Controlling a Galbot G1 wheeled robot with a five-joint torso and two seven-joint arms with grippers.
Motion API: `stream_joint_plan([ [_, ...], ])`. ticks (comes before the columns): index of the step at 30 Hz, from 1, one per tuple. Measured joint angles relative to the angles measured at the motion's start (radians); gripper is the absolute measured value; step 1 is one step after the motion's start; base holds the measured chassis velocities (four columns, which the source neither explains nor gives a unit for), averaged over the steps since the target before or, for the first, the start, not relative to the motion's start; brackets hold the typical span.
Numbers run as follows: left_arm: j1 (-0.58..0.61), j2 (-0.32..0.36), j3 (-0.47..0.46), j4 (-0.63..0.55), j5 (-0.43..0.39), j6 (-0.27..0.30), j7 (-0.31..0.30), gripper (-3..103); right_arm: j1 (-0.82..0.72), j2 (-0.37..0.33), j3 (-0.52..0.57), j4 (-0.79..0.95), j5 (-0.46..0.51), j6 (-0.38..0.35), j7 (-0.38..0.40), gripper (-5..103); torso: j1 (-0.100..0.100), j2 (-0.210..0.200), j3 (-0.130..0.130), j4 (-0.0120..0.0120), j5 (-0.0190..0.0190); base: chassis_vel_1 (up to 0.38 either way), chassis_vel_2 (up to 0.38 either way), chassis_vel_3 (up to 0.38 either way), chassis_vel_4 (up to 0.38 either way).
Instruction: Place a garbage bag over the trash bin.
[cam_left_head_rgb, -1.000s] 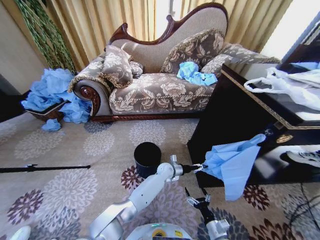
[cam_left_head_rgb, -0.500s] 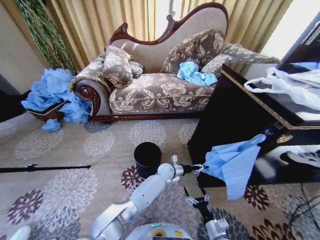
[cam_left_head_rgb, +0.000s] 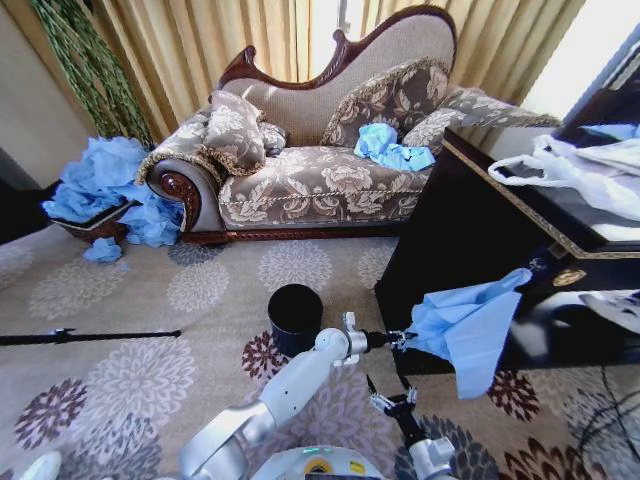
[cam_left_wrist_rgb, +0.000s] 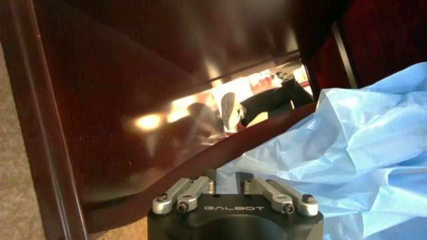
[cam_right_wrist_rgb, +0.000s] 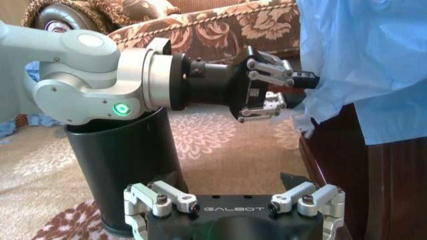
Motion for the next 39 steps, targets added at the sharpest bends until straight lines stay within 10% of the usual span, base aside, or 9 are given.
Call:
stream_joint_plan([
  [8, 0.017, 0.030, 0.001, -0.056, -0.006, 0.010, -0.014, 1, -0.004, 0.003, 0.001, 0.005, -0.002, 0.001, 0.000, 100, 0.000, 0.000, 0.000, -0.0001, -0.0001, 0.000, 0.000, 0.000, 0.000],
  [39, 0.132, 0.491, -0.203, -0.532, -0.126, 0.066, -0.176, 0, -0.012, 0.035, 0.002, 0.005, 0.000, 0.031, -0.038, 100, 0.000, 0.000, 0.000, 0.0001, -0.0001, 0.000, 0.000, 0.000, 0.000],
])
